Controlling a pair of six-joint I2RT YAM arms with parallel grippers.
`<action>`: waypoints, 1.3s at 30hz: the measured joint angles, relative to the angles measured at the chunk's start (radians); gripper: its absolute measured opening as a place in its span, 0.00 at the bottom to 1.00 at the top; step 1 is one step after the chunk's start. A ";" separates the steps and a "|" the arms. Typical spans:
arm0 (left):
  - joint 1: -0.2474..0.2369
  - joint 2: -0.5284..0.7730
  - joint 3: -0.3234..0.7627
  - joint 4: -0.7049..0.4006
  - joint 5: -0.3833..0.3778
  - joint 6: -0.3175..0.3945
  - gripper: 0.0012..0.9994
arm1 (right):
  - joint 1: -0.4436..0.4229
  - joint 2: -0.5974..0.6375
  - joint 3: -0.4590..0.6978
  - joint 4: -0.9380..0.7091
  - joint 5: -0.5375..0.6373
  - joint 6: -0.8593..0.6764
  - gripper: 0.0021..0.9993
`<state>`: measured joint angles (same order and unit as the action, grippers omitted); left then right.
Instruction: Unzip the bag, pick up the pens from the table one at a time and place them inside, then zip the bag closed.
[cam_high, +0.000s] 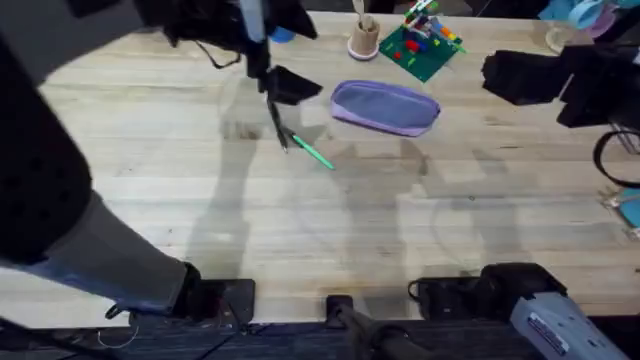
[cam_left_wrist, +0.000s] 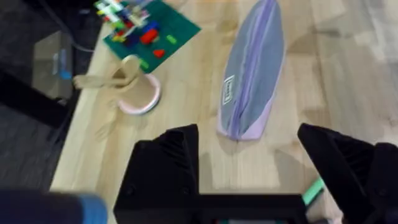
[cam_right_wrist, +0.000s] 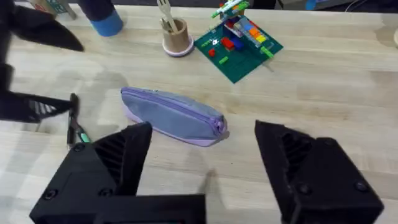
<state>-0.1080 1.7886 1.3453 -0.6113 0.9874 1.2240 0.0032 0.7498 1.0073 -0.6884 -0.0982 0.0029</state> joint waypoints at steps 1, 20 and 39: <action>-0.015 0.011 0.000 0.008 -0.002 0.000 0.99 | 0.000 0.000 0.000 0.000 0.000 0.000 1.00; -0.133 0.183 0.000 0.201 -0.015 -0.005 0.99 | 0.000 0.000 0.000 0.000 0.000 0.000 1.00; -0.155 0.266 0.000 0.346 0.012 -0.124 0.63 | 0.000 0.000 0.000 0.000 0.000 0.000 1.00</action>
<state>-0.2634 2.0544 1.3457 -0.2649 0.9993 1.1000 0.0032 0.7498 1.0073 -0.6884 -0.0982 0.0029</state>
